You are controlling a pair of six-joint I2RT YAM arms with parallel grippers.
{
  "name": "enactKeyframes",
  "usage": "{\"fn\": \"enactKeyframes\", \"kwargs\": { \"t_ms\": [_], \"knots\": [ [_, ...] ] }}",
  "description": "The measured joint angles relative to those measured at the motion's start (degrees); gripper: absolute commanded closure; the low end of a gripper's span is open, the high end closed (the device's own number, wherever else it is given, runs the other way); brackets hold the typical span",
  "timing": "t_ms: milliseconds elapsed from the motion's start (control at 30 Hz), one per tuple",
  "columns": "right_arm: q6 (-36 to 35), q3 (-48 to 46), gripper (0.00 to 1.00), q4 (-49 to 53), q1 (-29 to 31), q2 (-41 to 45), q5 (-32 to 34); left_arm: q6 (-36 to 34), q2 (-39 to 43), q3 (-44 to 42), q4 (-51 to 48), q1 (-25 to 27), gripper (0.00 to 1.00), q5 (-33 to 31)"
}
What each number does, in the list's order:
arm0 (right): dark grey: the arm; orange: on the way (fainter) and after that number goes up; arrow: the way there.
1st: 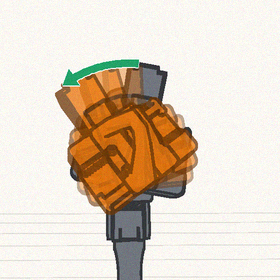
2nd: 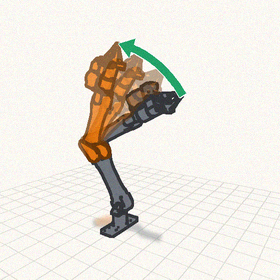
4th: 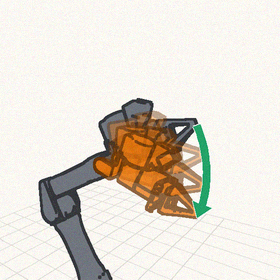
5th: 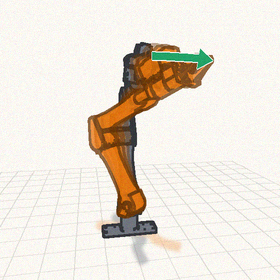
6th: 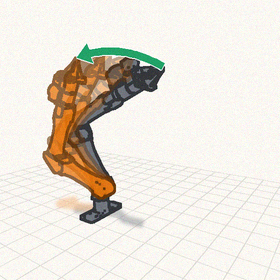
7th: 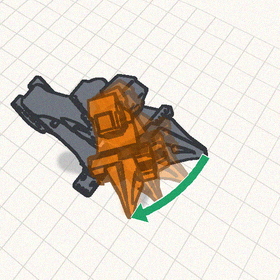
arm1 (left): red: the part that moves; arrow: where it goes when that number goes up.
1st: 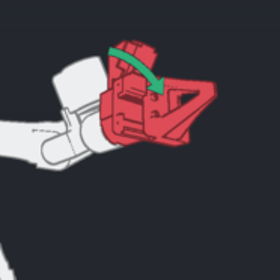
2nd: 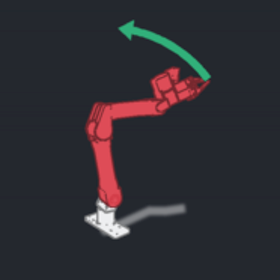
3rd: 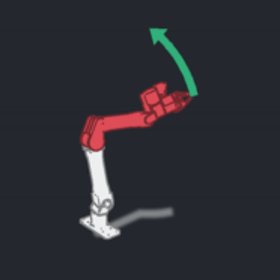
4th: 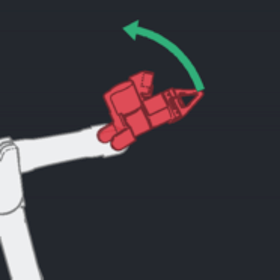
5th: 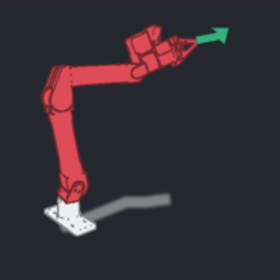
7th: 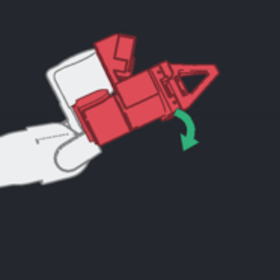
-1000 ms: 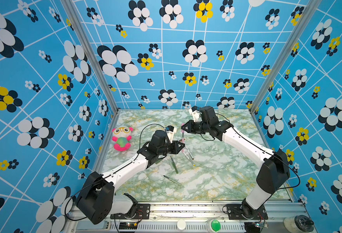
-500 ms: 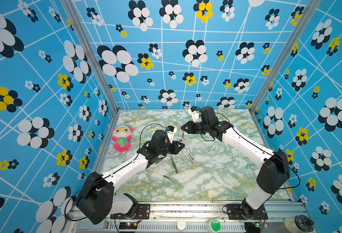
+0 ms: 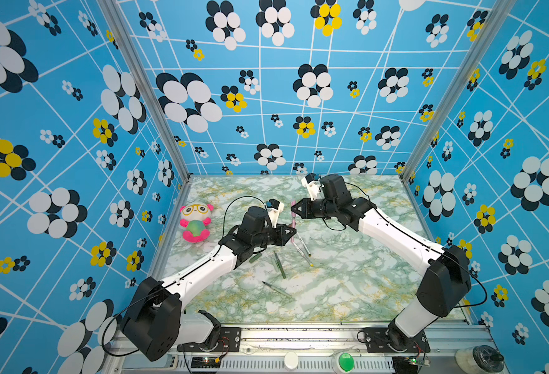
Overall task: Insert the pens into the pen caps
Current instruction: 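Push the pink cap onto the pen tip with the right gripper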
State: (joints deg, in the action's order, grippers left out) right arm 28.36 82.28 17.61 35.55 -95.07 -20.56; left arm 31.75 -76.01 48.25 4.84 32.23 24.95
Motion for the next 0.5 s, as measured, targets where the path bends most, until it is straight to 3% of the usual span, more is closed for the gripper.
{"fn": "enactKeyframes", "kwargs": {
  "t_ms": [500],
  "knots": [
    [1.88,-0.63,0.99,-2.05,0.07,0.00,-0.76,-0.13,0.00,0.26,1.09,-0.52,1.00,-0.98]
  ]
}}
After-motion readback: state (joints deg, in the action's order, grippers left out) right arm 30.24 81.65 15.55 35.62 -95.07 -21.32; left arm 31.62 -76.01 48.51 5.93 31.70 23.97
